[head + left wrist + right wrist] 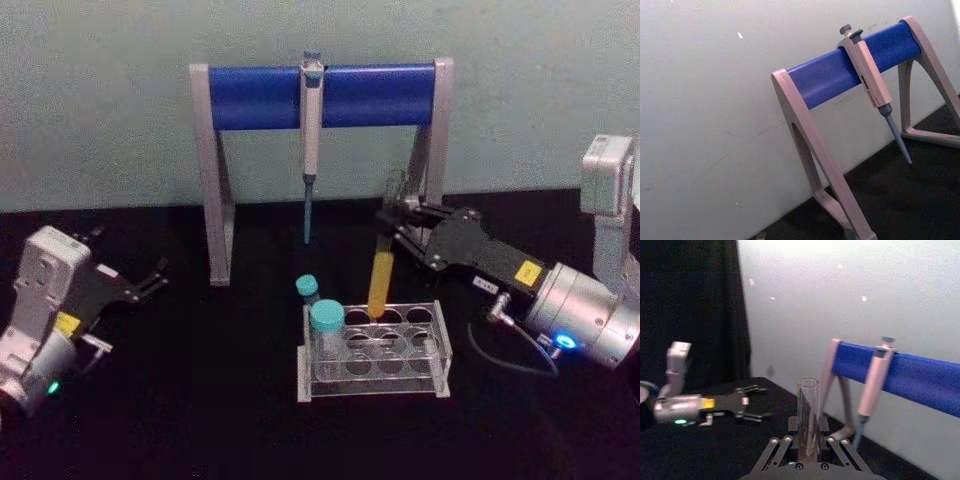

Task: Pick up the test tube from the test tube rack, shake it, then place it back into the test tube rack.

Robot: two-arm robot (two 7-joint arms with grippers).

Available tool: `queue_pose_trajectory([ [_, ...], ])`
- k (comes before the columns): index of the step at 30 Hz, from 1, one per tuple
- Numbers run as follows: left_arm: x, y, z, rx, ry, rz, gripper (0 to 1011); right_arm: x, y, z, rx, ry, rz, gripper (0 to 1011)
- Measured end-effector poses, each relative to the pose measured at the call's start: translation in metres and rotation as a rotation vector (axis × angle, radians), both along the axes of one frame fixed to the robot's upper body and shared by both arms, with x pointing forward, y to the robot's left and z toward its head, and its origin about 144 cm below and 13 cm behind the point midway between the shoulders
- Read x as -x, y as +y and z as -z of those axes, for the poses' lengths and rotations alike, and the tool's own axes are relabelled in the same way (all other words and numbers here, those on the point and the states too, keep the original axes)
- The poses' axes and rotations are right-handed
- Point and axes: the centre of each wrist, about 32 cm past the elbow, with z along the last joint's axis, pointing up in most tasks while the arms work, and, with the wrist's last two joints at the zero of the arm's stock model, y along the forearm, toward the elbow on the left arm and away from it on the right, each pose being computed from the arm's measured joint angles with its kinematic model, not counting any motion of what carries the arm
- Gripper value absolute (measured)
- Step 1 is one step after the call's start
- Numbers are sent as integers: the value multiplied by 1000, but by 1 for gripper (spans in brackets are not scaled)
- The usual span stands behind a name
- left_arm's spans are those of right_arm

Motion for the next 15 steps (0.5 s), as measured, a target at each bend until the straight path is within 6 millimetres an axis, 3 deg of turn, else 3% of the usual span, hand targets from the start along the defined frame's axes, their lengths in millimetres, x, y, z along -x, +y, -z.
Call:
queue_pose_trajectory([
  [15, 0, 0, 0, 0, 0, 0, 1001, 10, 3, 12, 0, 45, -72, 221],
])
